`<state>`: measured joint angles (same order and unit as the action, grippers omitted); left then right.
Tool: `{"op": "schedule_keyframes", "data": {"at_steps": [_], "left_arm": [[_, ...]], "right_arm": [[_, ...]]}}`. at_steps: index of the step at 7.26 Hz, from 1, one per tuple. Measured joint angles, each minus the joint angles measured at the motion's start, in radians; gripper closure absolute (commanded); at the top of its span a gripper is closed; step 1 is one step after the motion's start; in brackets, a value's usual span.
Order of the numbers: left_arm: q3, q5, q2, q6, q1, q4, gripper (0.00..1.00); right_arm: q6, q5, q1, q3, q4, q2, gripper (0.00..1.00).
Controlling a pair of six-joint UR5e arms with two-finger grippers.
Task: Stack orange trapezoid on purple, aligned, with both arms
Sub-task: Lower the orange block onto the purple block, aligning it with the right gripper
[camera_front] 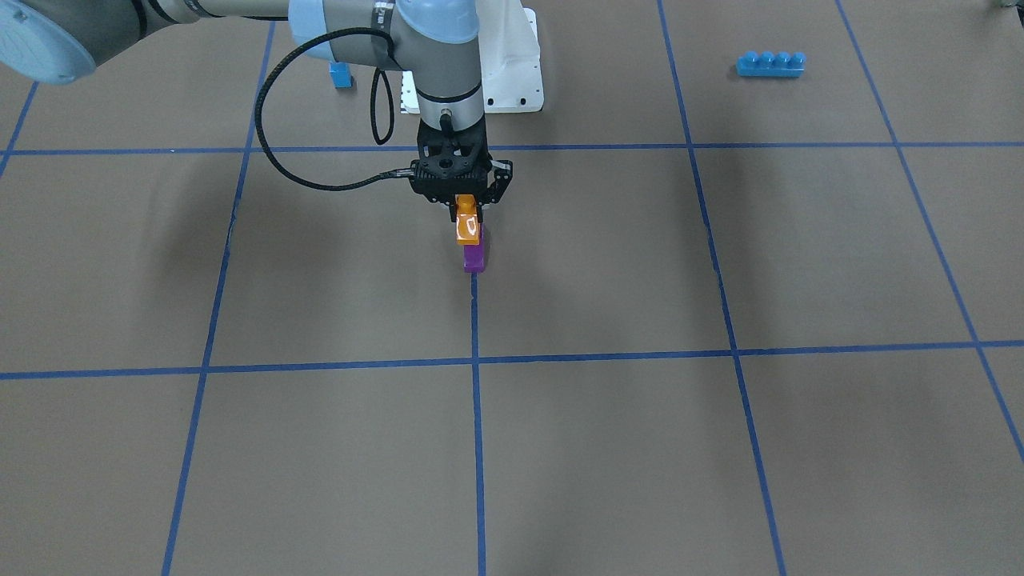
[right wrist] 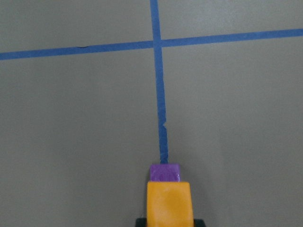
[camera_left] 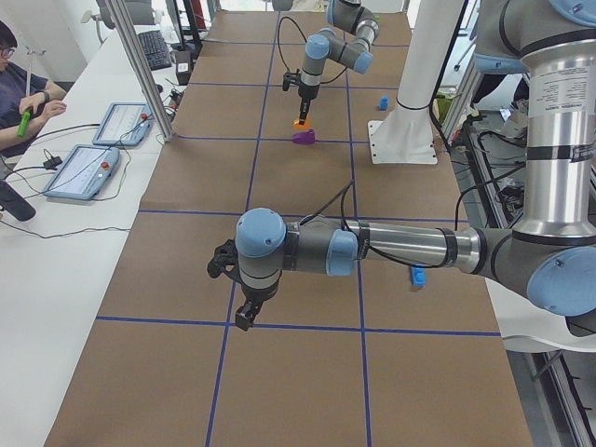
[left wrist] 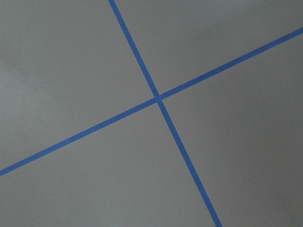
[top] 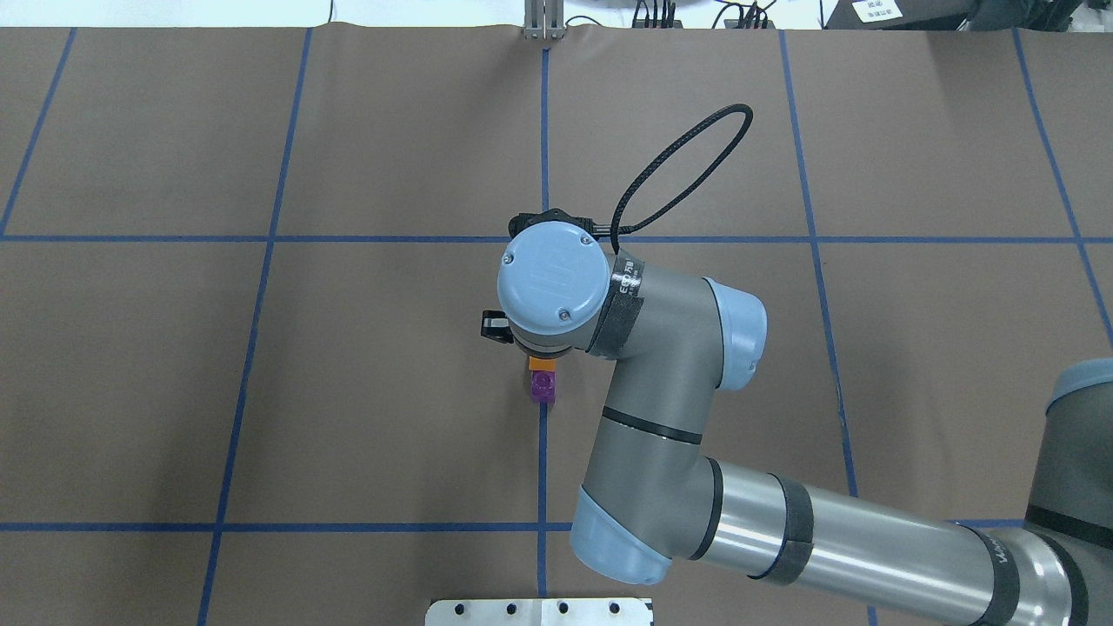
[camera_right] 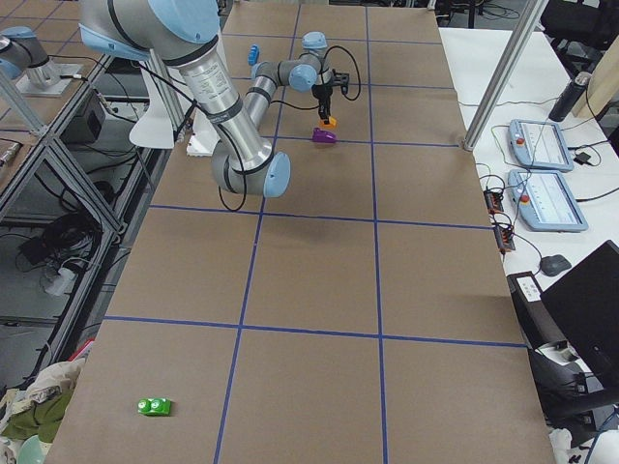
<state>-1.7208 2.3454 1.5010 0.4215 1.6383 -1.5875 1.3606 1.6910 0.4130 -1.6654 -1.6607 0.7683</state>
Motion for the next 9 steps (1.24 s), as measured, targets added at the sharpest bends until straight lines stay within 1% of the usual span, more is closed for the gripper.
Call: {"op": "schedule_keyframes", "data": {"at_steps": [9], "left_arm": [[0.0, 0.0, -0.001, -0.003, 0.0, 0.0, 0.0]], "right_arm": [[-0.011, -0.013, -0.024, 0.008, -0.002, 0.009, 1.0]]}}
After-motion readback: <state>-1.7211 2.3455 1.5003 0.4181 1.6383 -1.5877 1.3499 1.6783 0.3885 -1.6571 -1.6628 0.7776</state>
